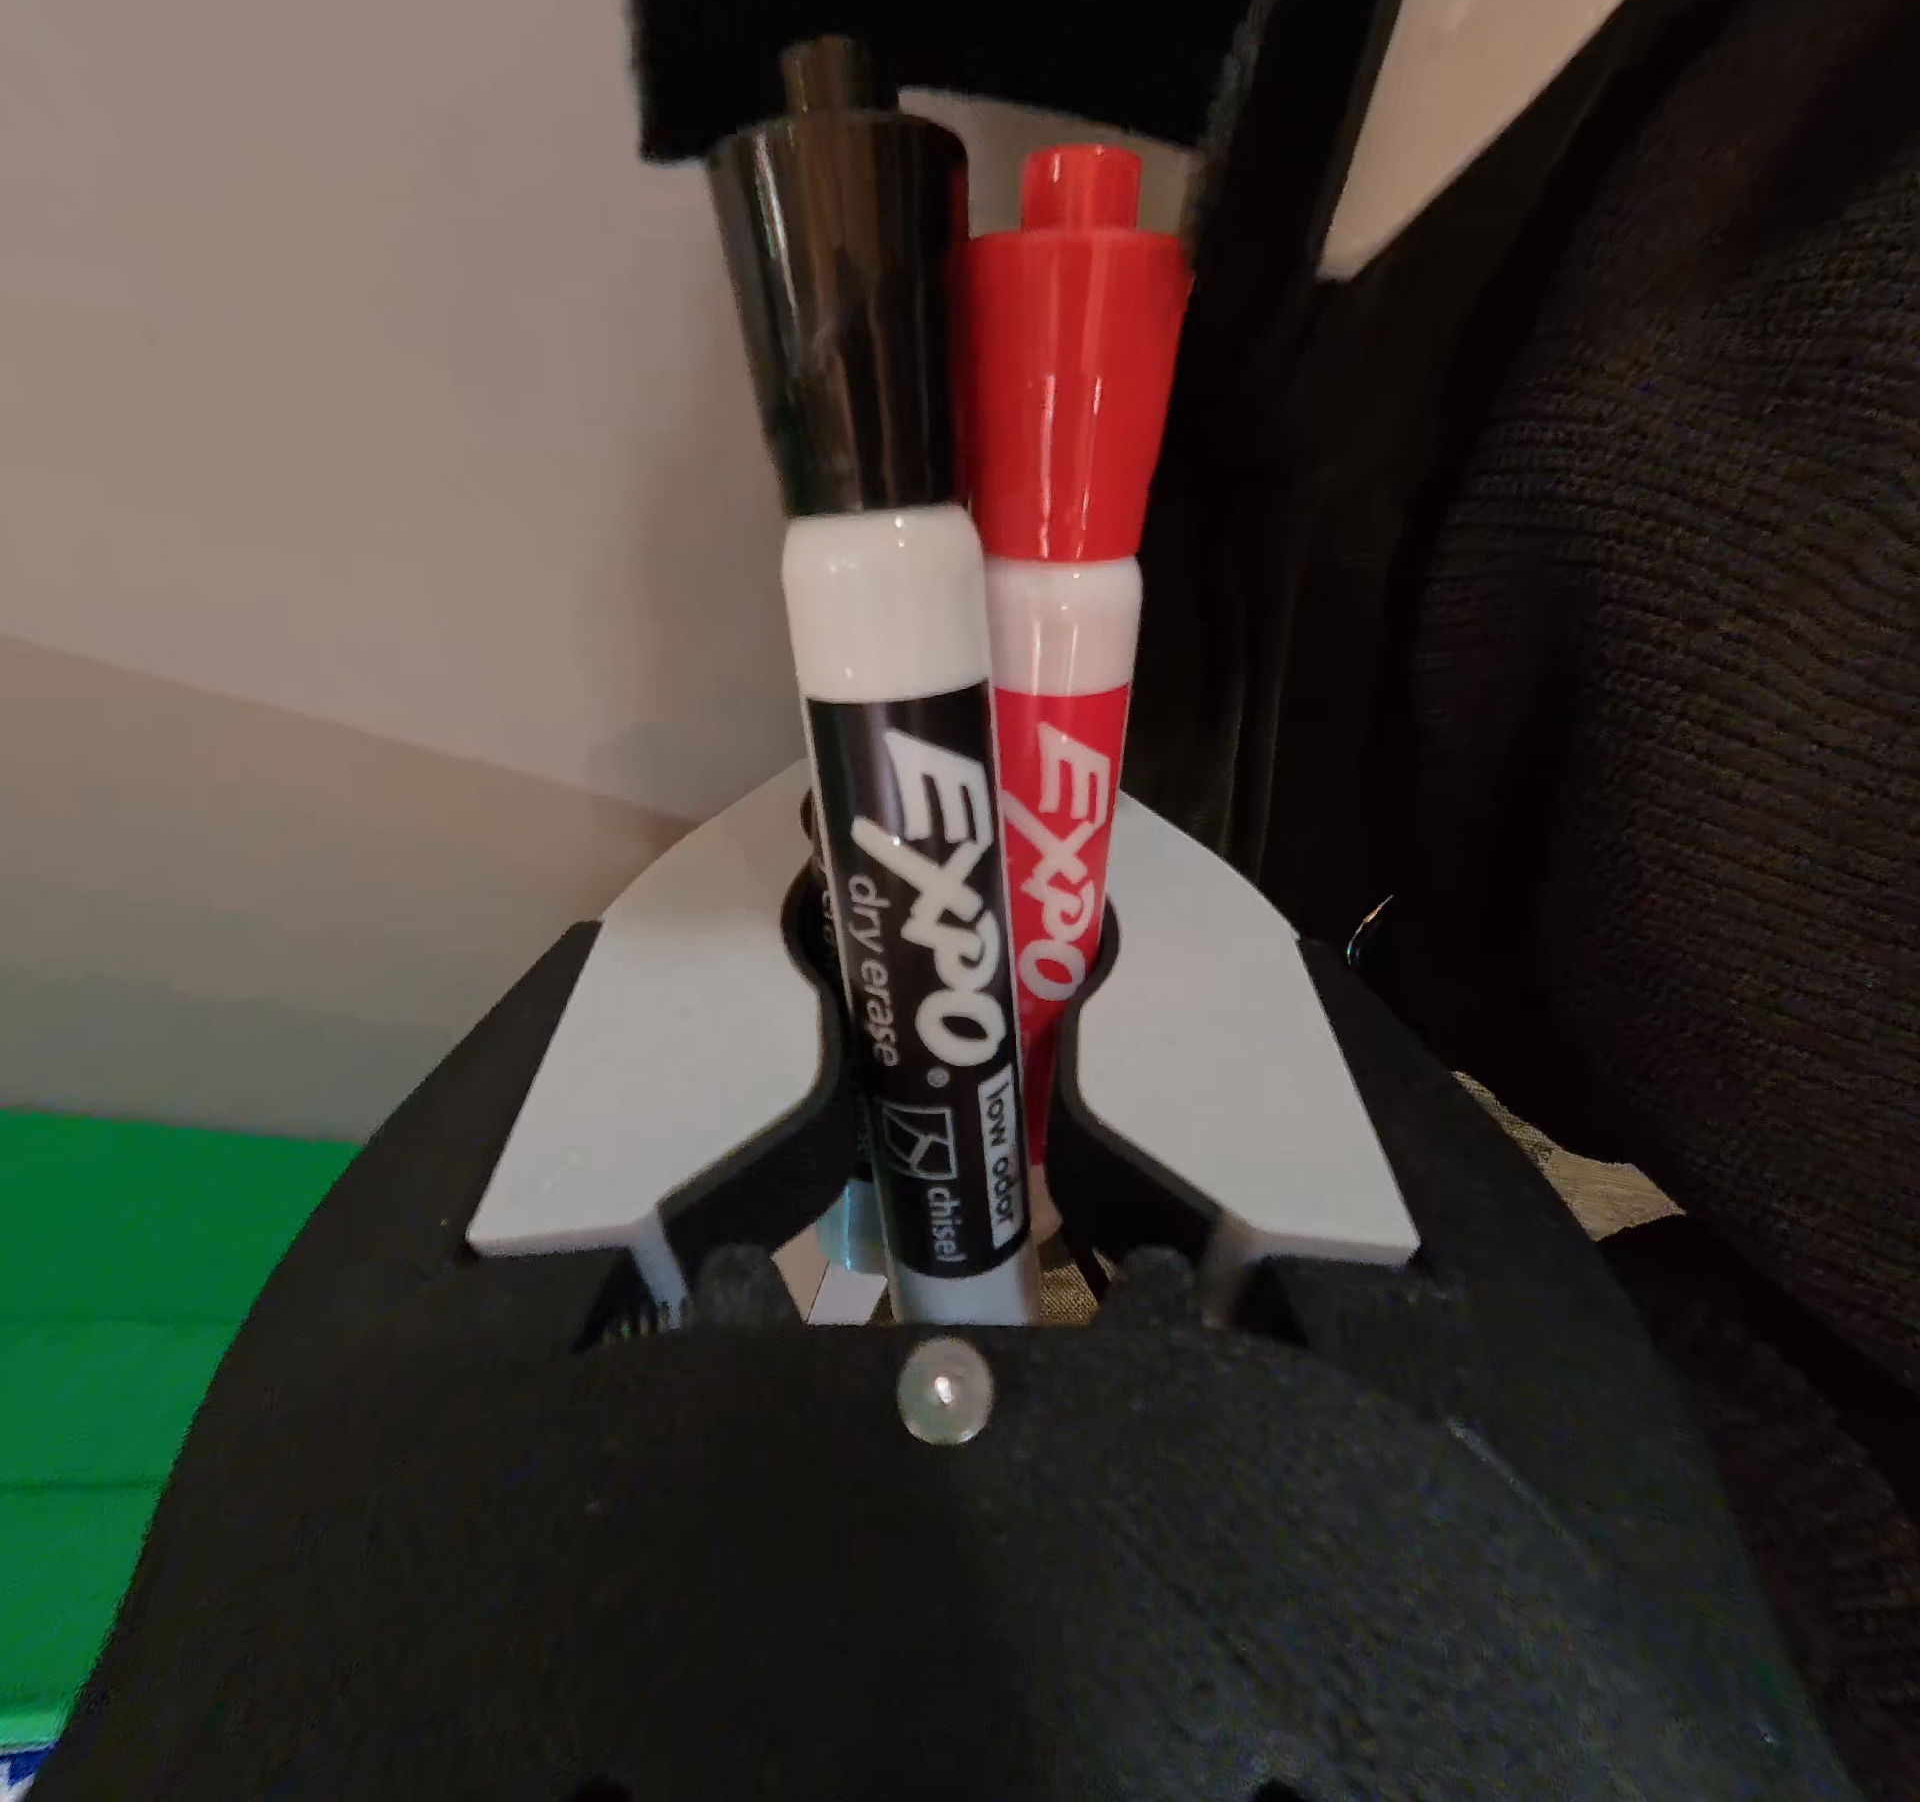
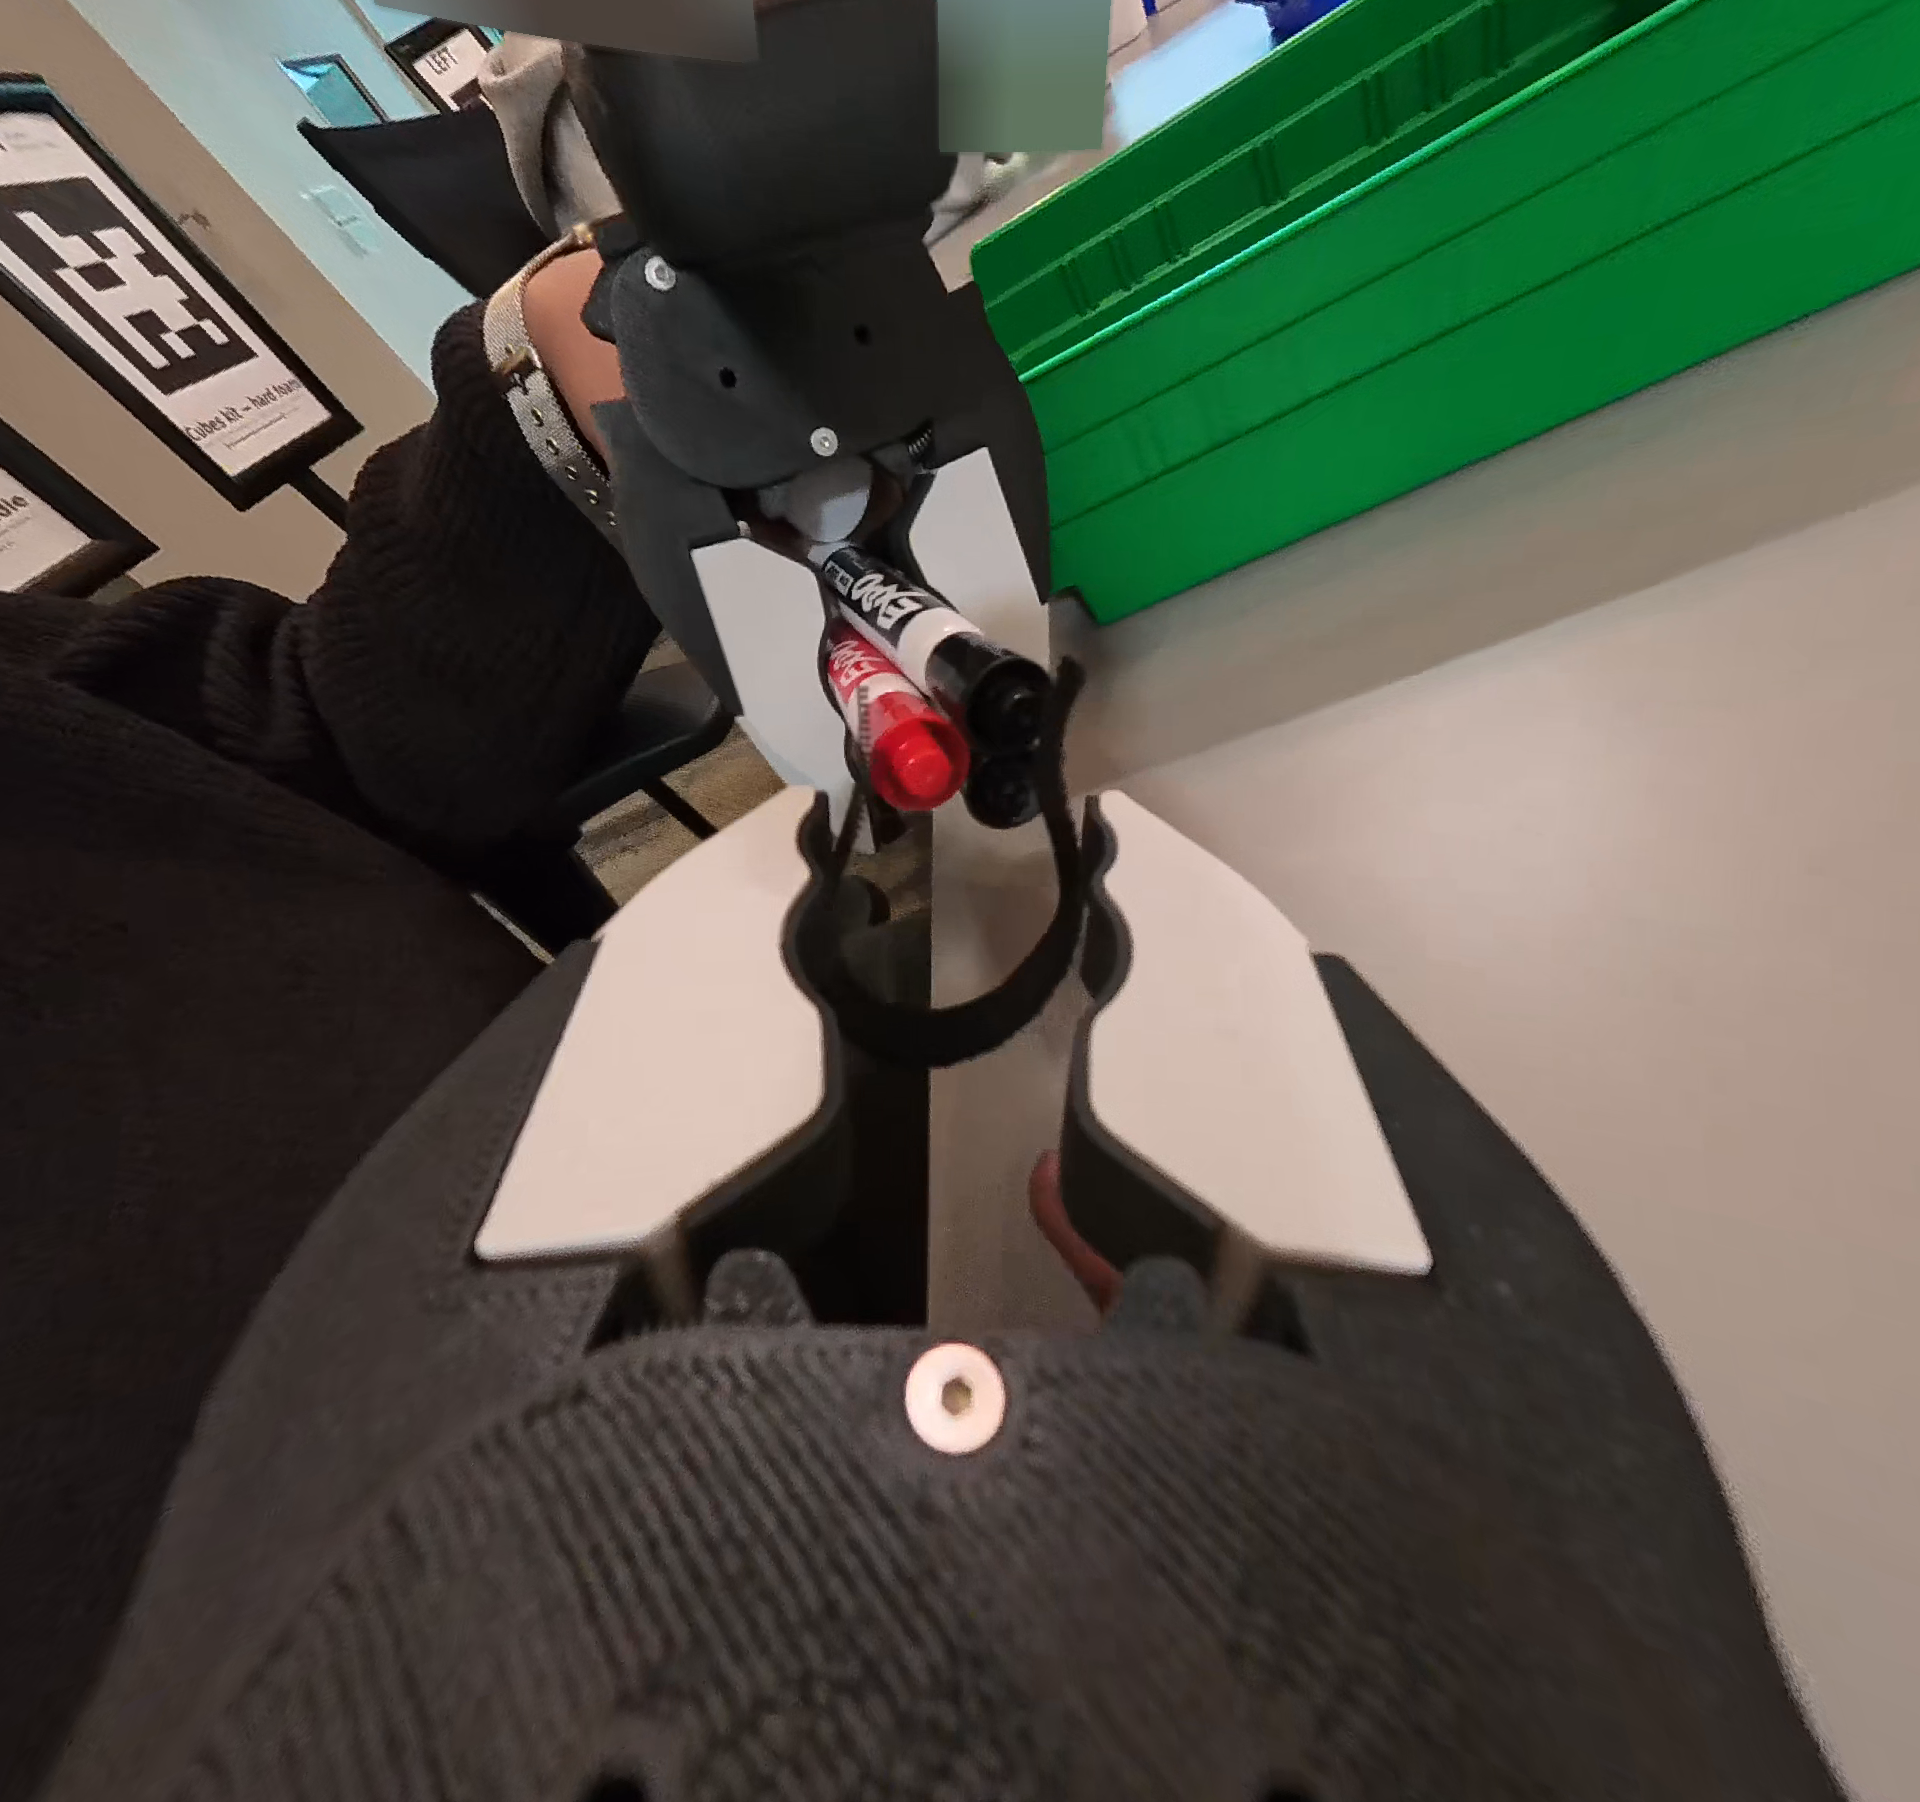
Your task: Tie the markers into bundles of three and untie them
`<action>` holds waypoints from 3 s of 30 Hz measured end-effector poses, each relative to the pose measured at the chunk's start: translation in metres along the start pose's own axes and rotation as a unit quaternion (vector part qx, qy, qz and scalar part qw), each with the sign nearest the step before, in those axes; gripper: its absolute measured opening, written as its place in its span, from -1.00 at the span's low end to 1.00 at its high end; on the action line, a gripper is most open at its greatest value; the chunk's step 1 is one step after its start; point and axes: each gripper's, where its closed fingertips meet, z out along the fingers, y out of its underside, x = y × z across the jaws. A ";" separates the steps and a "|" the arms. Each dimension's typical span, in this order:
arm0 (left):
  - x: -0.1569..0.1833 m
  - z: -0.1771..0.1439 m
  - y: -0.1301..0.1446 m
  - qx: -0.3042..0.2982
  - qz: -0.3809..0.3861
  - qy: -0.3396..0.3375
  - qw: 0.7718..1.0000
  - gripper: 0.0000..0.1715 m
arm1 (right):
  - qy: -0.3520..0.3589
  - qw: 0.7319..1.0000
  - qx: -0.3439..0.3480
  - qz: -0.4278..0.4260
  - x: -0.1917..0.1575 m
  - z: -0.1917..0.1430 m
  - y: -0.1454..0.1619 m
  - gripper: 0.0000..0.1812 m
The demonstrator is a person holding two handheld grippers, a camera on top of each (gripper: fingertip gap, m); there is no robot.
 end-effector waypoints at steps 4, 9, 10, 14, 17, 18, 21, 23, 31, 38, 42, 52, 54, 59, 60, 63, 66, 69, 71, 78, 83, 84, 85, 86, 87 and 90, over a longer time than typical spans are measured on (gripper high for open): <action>0.003 0.001 -0.002 0.001 0.005 0.004 1.000 -0.49 | 0.001 1.000 -0.007 0.002 0.000 0.006 0.005 -0.44; 0.007 0.004 -0.005 -0.001 0.011 0.010 1.000 -0.50 | -0.010 1.000 -0.002 0.009 -0.005 0.012 0.005 -0.43; 0.008 0.005 -0.005 -0.002 0.013 0.011 1.000 -0.50 | -0.012 1.000 0.000 0.010 -0.005 0.013 0.005 -0.44; 0.012 0.008 -0.009 -0.003 0.022 0.016 1.000 -0.50 | -0.022 1.000 -0.008 0.016 -0.008 0.017 0.009 -0.44; 0.014 0.009 -0.011 -0.005 0.026 0.017 0.999 -0.50 | -0.031 0.999 -0.012 0.022 -0.011 0.020 0.012 -0.43; 0.015 0.009 -0.011 -0.005 0.026 0.018 0.999 -0.50 | -0.033 0.999 -0.013 0.023 -0.012 0.020 0.012 -0.44; 0.015 0.010 -0.012 -0.005 0.027 0.019 0.999 -0.50 | -0.042 0.999 -0.010 0.032 -0.013 0.021 0.012 -0.44; 0.016 0.011 -0.012 -0.006 0.028 0.019 0.999 -0.50 | -0.050 0.998 -0.005 0.040 -0.014 0.021 0.011 -0.44; 0.021 0.015 -0.014 -0.014 0.032 0.024 0.999 -0.50 | -0.075 0.995 0.005 0.065 -0.017 0.026 0.011 -0.45; 0.023 0.020 -0.014 -0.024 0.035 0.026 0.999 -0.50 | -0.083 0.994 -0.001 0.072 -0.018 0.026 0.012 -0.46; 0.024 0.023 -0.014 -0.032 0.038 0.026 0.998 -0.50 | -0.091 0.993 -0.002 0.080 -0.019 0.025 0.011 -0.48; 0.025 0.027 -0.014 -0.041 0.036 0.028 0.998 -0.50 | -0.073 0.995 -0.037 0.058 -0.016 0.027 0.021 -0.62; 0.026 0.028 -0.013 -0.043 0.037 0.029 0.998 -0.50 | -0.072 0.995 -0.034 0.053 -0.016 0.026 0.019 -0.66; 0.027 0.030 -0.014 -0.045 0.040 0.031 0.998 -0.50 | -0.074 0.996 -0.029 0.049 -0.016 0.022 0.015 -0.74; 0.028 0.031 -0.014 -0.046 0.041 0.031 0.998 -0.52 | -0.074 0.996 -0.029 0.049 -0.016 0.022 0.014 -0.77; 0.028 0.031 -0.015 -0.047 0.041 0.031 0.998 -0.49 | -0.071 0.996 -0.033 0.041 -0.017 0.021 0.013 -0.81; 0.029 0.032 -0.015 -0.049 0.043 0.032 0.997 -0.50 | -0.069 0.996 -0.037 0.038 -0.017 0.020 0.013 -0.85; 0.030 0.033 -0.015 -0.049 0.045 0.033 0.997 -0.50 | -0.065 0.996 -0.042 0.037 -0.017 0.019 0.012 -0.89; 0.029 0.033 -0.016 -0.048 0.045 0.031 0.997 -0.50 | -0.059 0.997 -0.045 0.028 -0.017 0.019 0.010 -0.91; 0.029 0.034 -0.016 -0.051 0.045 0.029 0.997 -0.50 | -0.058 0.996 -0.061 0.027 -0.017 0.020 0.011 -0.92; 0.027 0.034 -0.013 -0.052 0.038 0.032 0.997 -0.50 | -0.018 0.998 -0.060 0.020 -0.009 0.021 0.014 -0.56; 0.027 0.034 -0.014 -0.051 0.037 0.032 0.997 -0.50 | -0.022 0.998 -0.056 0.024 -0.009 0.020 0.013 -0.50; 0.027 0.034 -0.014 -0.050 0.036 0.032 0.998 -0.50 | -0.024 0.998 -0.048 0.031 -0.009 0.018 0.011 -0.47; 0.027 0.034 -0.014 -0.049 0.037 0.032 0.998 -0.50 | -0.024 0.998 -0.039 0.039 -0.006 0.016 0.009 -0.47; 0.027 0.034 -0.014 -0.049 0.036 0.033 0.998 -0.50 | -0.020 0.998 -0.030 0.047 -0.003 0.014 0.007 -0.46; 0.024 0.032 -0.012 -0.047 0.031 0.030 0.998 -0.50 | -0.005 0.997 -0.010 0.073 0.007 0.005 0.001 -0.42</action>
